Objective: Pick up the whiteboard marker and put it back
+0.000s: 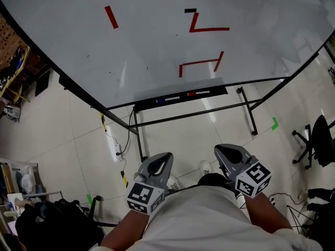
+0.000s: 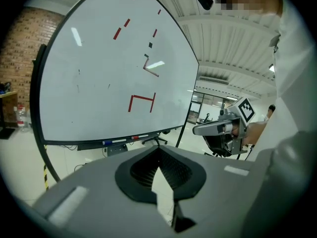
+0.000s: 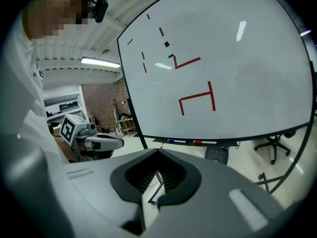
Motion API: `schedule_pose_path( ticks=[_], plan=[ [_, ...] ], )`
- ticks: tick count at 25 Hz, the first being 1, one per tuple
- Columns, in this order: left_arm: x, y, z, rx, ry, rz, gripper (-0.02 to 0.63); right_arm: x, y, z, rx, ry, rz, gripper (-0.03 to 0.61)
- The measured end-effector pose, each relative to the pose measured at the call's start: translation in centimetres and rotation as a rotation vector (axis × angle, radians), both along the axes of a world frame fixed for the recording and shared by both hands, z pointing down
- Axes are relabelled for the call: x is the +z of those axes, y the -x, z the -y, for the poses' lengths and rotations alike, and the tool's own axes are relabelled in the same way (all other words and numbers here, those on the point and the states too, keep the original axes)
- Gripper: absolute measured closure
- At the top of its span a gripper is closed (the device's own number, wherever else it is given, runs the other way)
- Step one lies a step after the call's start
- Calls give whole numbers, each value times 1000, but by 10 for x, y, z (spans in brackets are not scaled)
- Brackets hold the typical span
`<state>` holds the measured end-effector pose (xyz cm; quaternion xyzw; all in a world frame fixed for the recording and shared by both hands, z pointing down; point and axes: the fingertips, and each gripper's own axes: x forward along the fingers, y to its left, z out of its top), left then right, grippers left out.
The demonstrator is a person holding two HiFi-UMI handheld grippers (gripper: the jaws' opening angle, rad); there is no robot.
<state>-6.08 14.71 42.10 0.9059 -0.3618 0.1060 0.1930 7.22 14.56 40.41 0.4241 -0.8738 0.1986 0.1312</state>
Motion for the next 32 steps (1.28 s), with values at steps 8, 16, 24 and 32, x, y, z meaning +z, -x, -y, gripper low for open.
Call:
schedule_pose_path(
  ticks=[8, 16, 24, 32],
  plan=[
    [-13, -25, 9, -72, -1, -36, 597, 5, -12, -4, -95, 5, -11, 577],
    [-21, -56, 6, -96, -34, 2, 597, 19, -34, -7, -154, 41, 9, 577],
    [-18, -61, 1, -105, -29, 28, 597, 20, -36, -8, -174, 26, 19, 577],
    [-17, -68, -2, -73, -31, 37, 597, 18, -38, -12, -158, 10, 17, 577]
  ],
)
